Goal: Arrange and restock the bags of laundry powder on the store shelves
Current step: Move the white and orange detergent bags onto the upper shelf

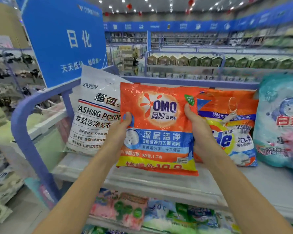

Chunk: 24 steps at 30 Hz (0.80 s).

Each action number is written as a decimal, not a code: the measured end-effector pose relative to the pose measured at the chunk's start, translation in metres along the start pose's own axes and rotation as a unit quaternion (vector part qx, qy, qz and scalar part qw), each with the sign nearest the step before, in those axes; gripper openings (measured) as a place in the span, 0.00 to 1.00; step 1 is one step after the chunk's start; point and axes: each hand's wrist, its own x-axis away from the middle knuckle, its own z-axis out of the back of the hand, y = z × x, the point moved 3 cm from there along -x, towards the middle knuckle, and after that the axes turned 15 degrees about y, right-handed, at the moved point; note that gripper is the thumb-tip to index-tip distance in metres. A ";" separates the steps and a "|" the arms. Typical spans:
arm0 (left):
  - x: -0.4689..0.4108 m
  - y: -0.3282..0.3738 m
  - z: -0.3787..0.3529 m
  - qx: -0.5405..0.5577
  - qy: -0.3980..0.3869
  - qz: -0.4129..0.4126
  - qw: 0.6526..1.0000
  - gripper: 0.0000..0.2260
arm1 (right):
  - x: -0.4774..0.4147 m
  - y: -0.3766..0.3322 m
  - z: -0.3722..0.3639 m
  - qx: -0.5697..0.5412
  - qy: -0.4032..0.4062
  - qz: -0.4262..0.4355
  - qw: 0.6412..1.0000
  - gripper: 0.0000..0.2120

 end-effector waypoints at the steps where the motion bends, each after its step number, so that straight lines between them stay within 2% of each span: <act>1: -0.009 -0.002 -0.004 -0.005 0.001 -0.003 1.000 0.18 | -0.008 0.003 -0.004 0.001 0.012 0.000 1.000 0.14; 5: -0.038 -0.014 -0.016 -0.037 -0.004 -0.005 0.999 0.17 | -0.038 0.027 -0.009 0.012 0.063 -0.011 0.998 0.12; 10: -0.050 -0.019 -0.029 -0.016 -0.016 -0.003 1.000 0.16 | -0.052 0.034 -0.010 0.031 0.119 0.003 0.992 0.19; 17: -0.044 -0.026 -0.043 0.009 -0.036 -0.021 0.999 0.13 | -0.051 0.034 -0.002 0.064 0.103 0.041 0.992 0.12; 20: -0.044 -0.028 -0.036 0.002 -0.059 -0.031 0.998 0.06 | -0.042 0.037 0.001 0.094 0.073 0.056 0.991 0.10; 21: -0.042 -0.029 -0.034 0.000 -0.070 -0.028 0.997 0.06 | -0.040 0.038 0.003 0.099 0.068 0.060 0.991 0.09; 24: -0.040 -0.032 -0.029 -0.013 -0.087 -0.035 0.995 0.16 | -0.032 0.044 0.007 0.108 0.073 0.072 0.989 0.11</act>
